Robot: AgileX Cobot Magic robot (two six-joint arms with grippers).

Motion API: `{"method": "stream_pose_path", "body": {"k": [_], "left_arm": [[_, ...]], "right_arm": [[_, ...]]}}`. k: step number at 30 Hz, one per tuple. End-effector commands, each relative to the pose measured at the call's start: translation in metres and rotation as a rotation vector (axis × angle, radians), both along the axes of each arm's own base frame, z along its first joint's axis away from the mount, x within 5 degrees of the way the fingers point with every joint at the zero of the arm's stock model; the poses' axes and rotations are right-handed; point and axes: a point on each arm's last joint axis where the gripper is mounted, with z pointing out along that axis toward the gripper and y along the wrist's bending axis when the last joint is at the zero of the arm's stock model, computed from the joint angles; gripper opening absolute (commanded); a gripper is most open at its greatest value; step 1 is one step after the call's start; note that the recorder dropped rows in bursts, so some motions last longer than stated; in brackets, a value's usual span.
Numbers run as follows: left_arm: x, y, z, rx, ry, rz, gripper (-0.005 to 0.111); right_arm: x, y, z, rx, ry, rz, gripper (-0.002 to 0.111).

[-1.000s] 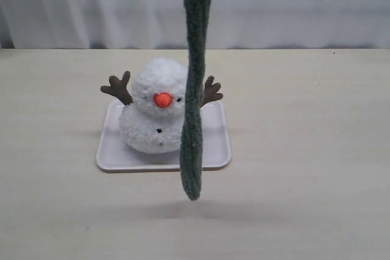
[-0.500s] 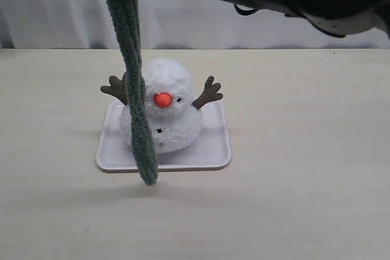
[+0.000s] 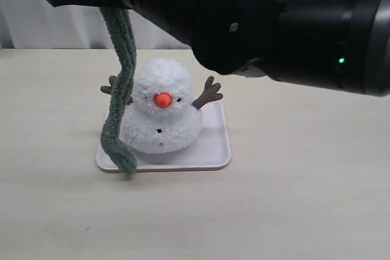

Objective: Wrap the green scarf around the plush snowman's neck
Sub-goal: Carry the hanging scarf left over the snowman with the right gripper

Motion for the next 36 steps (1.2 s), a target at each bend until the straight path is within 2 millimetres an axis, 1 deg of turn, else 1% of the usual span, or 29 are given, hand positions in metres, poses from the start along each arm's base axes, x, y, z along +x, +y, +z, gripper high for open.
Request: {"method": "stream_pose_path", "body": {"k": [1, 5, 10, 14, 17, 18, 21, 23, 25, 27, 31, 33, 36], "left_arm": [[0.0, 0.0, 0.0, -0.003, -0.012, 0.0, 0.0], [0.0, 0.0, 0.0, -0.003, -0.012, 0.0, 0.0], [0.0, 0.0, 0.0, -0.003, -0.012, 0.0, 0.0], [0.0, 0.0, 0.0, -0.003, -0.012, 0.0, 0.0], [0.0, 0.0, 0.0, -0.003, -0.012, 0.0, 0.0], [0.0, 0.0, 0.0, -0.003, -0.01, 0.0, 0.0], [0.0, 0.0, 0.0, -0.003, -0.012, 0.0, 0.0], [0.0, 0.0, 0.0, -0.003, -0.012, 0.0, 0.0], [0.0, 0.0, 0.0, -0.003, -0.012, 0.0, 0.0], [0.0, 0.0, 0.0, -0.003, -0.012, 0.0, 0.0], [0.0, 0.0, 0.0, -0.003, -0.012, 0.0, 0.0], [0.0, 0.0, 0.0, -0.003, -0.012, 0.0, 0.0], [0.0, 0.0, 0.0, -0.003, -0.012, 0.0, 0.0]], "right_arm": [[0.009, 0.002, -0.004, 0.034, -0.067, -0.064, 0.004], [0.015, 0.005, -0.003, 0.066, -0.113, -0.101, 0.004], [0.019, 0.001, 0.005, 0.125, -0.26, -0.175, 0.004], [0.022, 0.002, 0.001, 0.138, -0.284, -0.2, 0.004], [0.026, 0.006, -0.008, 0.133, -0.289, -0.213, 0.004], [0.029, 0.008, -0.016, 0.123, -0.287, -0.219, 0.004], [0.04, 0.009, -0.033, 0.087, -0.27, -0.231, 0.004], [0.05, 0.003, -0.041, 0.049, -0.269, -0.256, 0.004], [0.063, -0.007, -0.048, 0.032, -0.24, -0.288, 0.004], [0.069, -0.013, -0.052, -0.001, -0.206, -0.284, 0.004], [0.081, -0.025, -0.057, -0.113, -0.21, -0.304, 0.004], [0.084, -0.028, -0.06, -0.228, -0.237, -0.311, 0.004], [0.086, -0.032, -0.063, -0.298, -0.224, -0.359, 0.004]]}}
